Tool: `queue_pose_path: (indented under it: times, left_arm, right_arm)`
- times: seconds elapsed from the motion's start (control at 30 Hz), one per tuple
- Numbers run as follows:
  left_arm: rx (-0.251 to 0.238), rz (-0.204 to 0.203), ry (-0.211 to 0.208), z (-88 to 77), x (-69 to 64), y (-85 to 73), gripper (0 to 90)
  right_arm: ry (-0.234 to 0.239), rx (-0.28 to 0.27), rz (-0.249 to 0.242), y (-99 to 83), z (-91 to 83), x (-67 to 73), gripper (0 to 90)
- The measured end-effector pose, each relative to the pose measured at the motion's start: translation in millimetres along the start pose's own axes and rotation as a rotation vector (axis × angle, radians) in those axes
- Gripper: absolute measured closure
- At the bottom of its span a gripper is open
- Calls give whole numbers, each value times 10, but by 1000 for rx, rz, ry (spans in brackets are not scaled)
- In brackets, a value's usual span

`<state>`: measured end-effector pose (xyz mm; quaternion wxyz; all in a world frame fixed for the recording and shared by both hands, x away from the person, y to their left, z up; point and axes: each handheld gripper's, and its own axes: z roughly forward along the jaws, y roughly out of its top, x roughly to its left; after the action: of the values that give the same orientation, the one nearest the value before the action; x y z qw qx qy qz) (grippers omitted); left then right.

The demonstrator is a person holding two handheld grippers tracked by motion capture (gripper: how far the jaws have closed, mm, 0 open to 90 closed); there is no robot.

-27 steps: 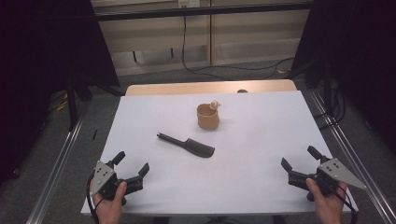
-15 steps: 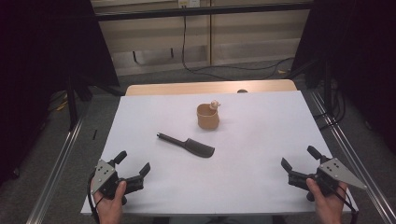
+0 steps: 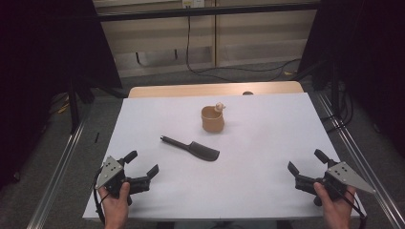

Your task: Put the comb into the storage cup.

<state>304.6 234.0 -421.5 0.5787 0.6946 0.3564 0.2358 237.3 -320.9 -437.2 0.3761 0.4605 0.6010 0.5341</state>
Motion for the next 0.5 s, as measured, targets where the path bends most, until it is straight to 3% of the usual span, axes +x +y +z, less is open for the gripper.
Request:
queue_pose_path:
  times: [0.13, 0.2, 0.23, 0.5]
  left_arm:
    - [-7, 10, -28, 38, -22, 43, 45]
    - [-4, 55, -36, 51, -20, 68, 45]
    - [-8, 58, -32, 60, -14, 78, 41]
    - [-11, -3, -60, 191, 57, 105, 23]
  right_arm:
    - [1, 0, -5, 2, 7, 10, 2]
    - [1, 0, -5, 5, 5, 9, 3]
    - [-1, -2, -2, 5, 4, 8, 3]
    - [2, -5, -7, 6, 4, 14, 3]
